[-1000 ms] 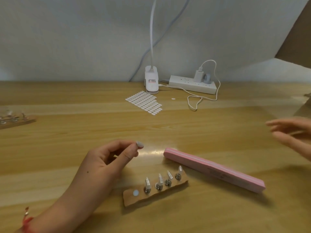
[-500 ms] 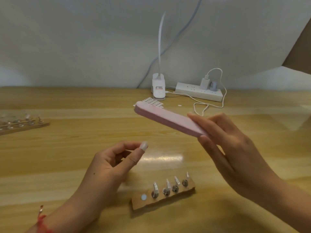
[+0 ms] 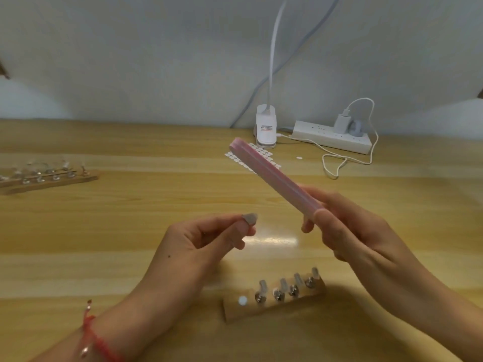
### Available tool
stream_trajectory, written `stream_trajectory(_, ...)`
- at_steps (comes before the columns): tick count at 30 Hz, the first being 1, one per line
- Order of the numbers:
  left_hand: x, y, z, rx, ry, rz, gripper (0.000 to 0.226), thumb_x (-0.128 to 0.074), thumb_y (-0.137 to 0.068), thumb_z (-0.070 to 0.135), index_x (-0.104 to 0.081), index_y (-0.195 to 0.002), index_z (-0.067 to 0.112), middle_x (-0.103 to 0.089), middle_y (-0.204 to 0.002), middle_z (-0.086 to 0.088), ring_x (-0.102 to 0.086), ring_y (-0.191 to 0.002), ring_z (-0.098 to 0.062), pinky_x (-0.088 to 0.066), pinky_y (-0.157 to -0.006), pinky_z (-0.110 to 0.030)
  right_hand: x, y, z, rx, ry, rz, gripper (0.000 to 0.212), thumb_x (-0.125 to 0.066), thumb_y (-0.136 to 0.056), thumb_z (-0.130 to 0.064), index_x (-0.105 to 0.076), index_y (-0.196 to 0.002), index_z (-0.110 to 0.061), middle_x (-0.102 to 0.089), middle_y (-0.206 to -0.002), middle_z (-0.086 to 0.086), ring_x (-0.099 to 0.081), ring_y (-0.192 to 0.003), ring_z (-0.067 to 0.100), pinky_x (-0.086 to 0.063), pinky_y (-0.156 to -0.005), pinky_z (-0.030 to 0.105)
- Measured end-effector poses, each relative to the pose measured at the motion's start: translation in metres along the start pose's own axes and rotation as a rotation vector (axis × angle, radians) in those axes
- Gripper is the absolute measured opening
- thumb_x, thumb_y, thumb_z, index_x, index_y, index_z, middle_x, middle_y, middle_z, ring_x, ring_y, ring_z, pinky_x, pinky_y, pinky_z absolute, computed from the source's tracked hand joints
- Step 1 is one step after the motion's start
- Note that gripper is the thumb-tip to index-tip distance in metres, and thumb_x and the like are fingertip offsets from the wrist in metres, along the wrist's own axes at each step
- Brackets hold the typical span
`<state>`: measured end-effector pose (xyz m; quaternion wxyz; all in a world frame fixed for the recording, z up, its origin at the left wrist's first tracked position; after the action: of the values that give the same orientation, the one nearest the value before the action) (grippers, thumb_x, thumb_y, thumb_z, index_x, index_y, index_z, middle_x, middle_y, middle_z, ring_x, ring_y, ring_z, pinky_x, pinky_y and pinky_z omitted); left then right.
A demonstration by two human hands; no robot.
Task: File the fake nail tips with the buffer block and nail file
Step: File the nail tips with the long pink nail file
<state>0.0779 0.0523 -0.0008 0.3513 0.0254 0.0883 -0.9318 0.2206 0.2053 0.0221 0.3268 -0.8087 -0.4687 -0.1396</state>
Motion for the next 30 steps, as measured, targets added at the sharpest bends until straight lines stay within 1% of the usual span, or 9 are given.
stream_trajectory(2, 0.000, 0.000, 0.000, -0.006, 0.031, 0.005, 0.028, -0.069, -0.062, 0.038, -0.079, -0.085, 0.024, -0.074, -0.074, 0.005, -0.060, -0.060, 0.004, -0.043, -0.058, -0.004, -0.002, 0.002, -0.004, 0.057, 0.123, -0.034, 0.043, -0.041, -0.094, -0.054, -0.046, -0.137, -0.054, -0.059, -0.098, -0.021, -0.058, -0.089, 0.002, -0.043, -0.068, 0.011)
stream_trajectory(8, -0.002, 0.000, 0.000, -0.057, -0.035, 0.011, 0.025, -0.067, -0.060, 0.042, -0.078, -0.079, 0.030, -0.072, -0.068, 0.008, -0.056, -0.060, 0.003, -0.041, -0.060, -0.005, -0.017, 0.006, -0.009, 0.112, 0.291, -0.094, 0.046, -0.040, -0.096, -0.050, -0.041, -0.142, -0.055, -0.050, -0.098, -0.017, -0.056, -0.089, 0.010, -0.041, -0.070, 0.015)
stream_trajectory(14, 0.003, -0.004, -0.004, -0.050, -0.091, 0.069, 0.022, -0.074, -0.060, 0.049, -0.078, -0.080, 0.040, -0.074, -0.082, 0.006, -0.054, -0.079, -0.013, -0.042, -0.075, -0.024, -0.016, 0.005, -0.011, 0.109, 0.282, -0.089, 0.045, -0.041, -0.095, -0.051, -0.042, -0.139, -0.059, -0.051, -0.096, -0.016, -0.056, -0.088, 0.011, -0.041, -0.069, 0.017)
stream_trajectory(17, 0.003, -0.005, -0.002, -0.076, -0.193, 0.031, 0.015, -0.078, -0.066, 0.050, -0.076, -0.080, 0.045, -0.074, -0.080, 0.017, -0.056, -0.077, 0.000, -0.041, -0.071, -0.011, -0.020, 0.007, -0.011, 0.122, 0.277, -0.105, 0.045, -0.043, -0.096, -0.048, -0.044, -0.141, -0.054, -0.049, -0.097, -0.016, -0.056, -0.087, 0.013, -0.041, -0.069, 0.015)
stream_trajectory(20, 0.005, -0.005, 0.000, -0.079, -0.102, 0.085, 0.016, -0.067, -0.062, 0.049, -0.076, -0.073, 0.043, -0.072, -0.072, 0.018, -0.060, -0.072, 0.007, -0.042, -0.068, -0.004, -0.017, 0.006, -0.012, 0.109, 0.257, -0.075, 0.045, -0.044, -0.096, -0.046, -0.045, -0.141, -0.052, -0.051, -0.097, -0.013, -0.056, -0.087, 0.013, -0.040, -0.069, 0.014)
stream_trajectory(22, 0.000, -0.002, 0.002, -0.065, -0.154, 0.075, 0.015, -0.062, -0.064, 0.049, -0.075, -0.068, 0.042, -0.070, -0.068, 0.019, -0.060, -0.068, 0.011, -0.038, -0.063, 0.000, -0.020, 0.001, -0.015, 0.110, 0.243, -0.092, 0.046, -0.042, -0.096, -0.049, -0.042, -0.141, -0.055, -0.051, -0.097, -0.014, -0.055, -0.088, 0.013, -0.040, -0.069, 0.016)
stream_trajectory(24, 0.002, -0.003, 0.004, -0.061, -0.179, 0.111, 0.013, -0.061, -0.065, 0.047, -0.074, -0.064, 0.043, -0.070, -0.067, 0.020, -0.062, -0.069, 0.013, -0.037, -0.062, 0.002, -0.023, -0.005, -0.018, 0.126, 0.268, -0.115, 0.045, -0.040, -0.096, -0.051, -0.040, -0.140, -0.057, -0.048, -0.098, -0.017, -0.054, -0.089, 0.012, -0.040, -0.069, 0.016)
stream_trajectory(27, 0.010, -0.005, 0.008, -0.095, -0.078, 0.198, 0.014, -0.062, -0.066, 0.040, -0.075, -0.062, 0.036, -0.070, -0.065, 0.019, -0.061, -0.067, 0.013, -0.038, -0.063, 0.003, -0.023, -0.005, -0.021, 0.125, 0.276, -0.108, 0.045, -0.039, -0.096, -0.051, -0.043, -0.140, -0.056, -0.049, -0.098, -0.016, -0.053, -0.090, 0.012, -0.039, -0.070, 0.015)
stream_trajectory(30, 0.001, -0.001, 0.009, -0.094, -0.167, 0.110, 0.013, -0.061, -0.066, 0.046, -0.074, -0.067, 0.045, -0.070, -0.068, 0.024, -0.061, -0.071, 0.016, -0.037, -0.064, 0.002, -0.027, -0.007, -0.025, 0.148, 0.279, -0.096, 0.045, -0.040, -0.096, -0.050, -0.044, -0.140, -0.054, -0.048, -0.097, -0.015, -0.053, -0.090, 0.012, -0.039, -0.071, 0.016)
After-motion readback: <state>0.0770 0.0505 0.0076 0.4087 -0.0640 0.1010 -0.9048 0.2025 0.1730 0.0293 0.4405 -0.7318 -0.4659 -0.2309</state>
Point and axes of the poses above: each hand's wrist, its own y-axis away from the middle knuckle, its own x-axis out of the back of the hand, z = x × y, the point moved 3 cm from there along -y, towards the middle knuckle
